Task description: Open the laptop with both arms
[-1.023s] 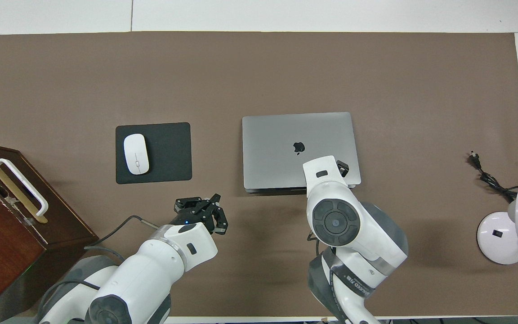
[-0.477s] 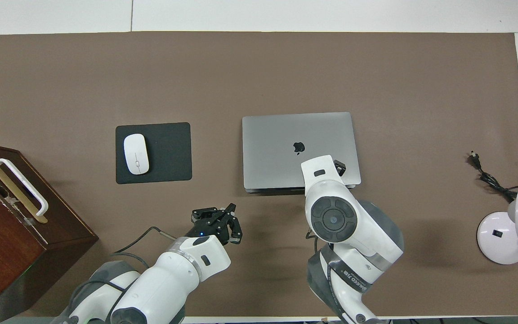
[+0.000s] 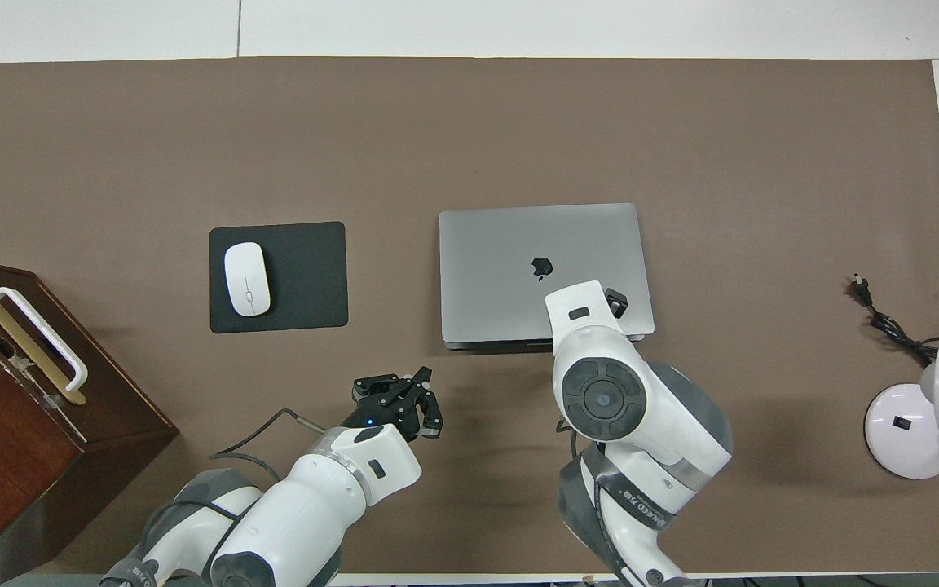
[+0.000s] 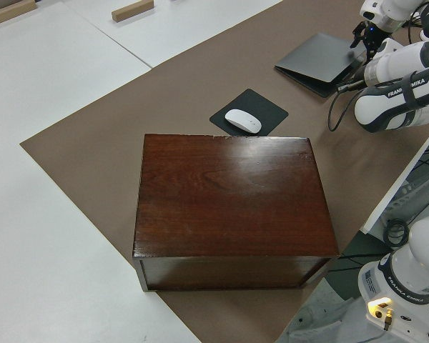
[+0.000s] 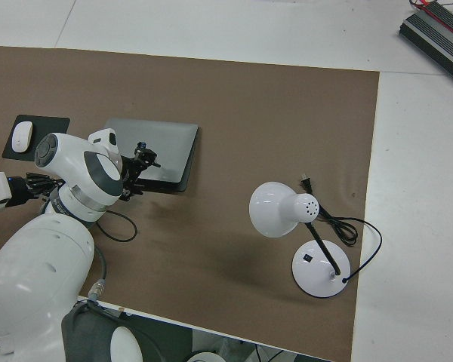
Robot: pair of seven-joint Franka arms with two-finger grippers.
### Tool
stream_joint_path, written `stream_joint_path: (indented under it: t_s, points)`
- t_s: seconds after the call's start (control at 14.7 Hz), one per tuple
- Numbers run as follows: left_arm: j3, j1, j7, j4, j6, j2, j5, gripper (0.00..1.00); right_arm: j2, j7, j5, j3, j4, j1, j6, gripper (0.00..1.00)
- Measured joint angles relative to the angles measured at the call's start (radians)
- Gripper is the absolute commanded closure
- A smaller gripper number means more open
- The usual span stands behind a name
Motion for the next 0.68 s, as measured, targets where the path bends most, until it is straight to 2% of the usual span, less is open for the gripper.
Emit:
stream_joint_path:
  t_s: [0.27,0.68]
  points:
    - [0.0,-0.011,-0.001,0.0,0.093,0.065,0.0,1.0,0.01,0.0,0.0,0.0,0.0,0.0,0.009,0.0]
    - [0.002,-0.016,-0.003,0.039,0.109,0.121,0.0,1.0,0.011,0.0,0.0,0.0,0.0,0.0,0.01,0.0]
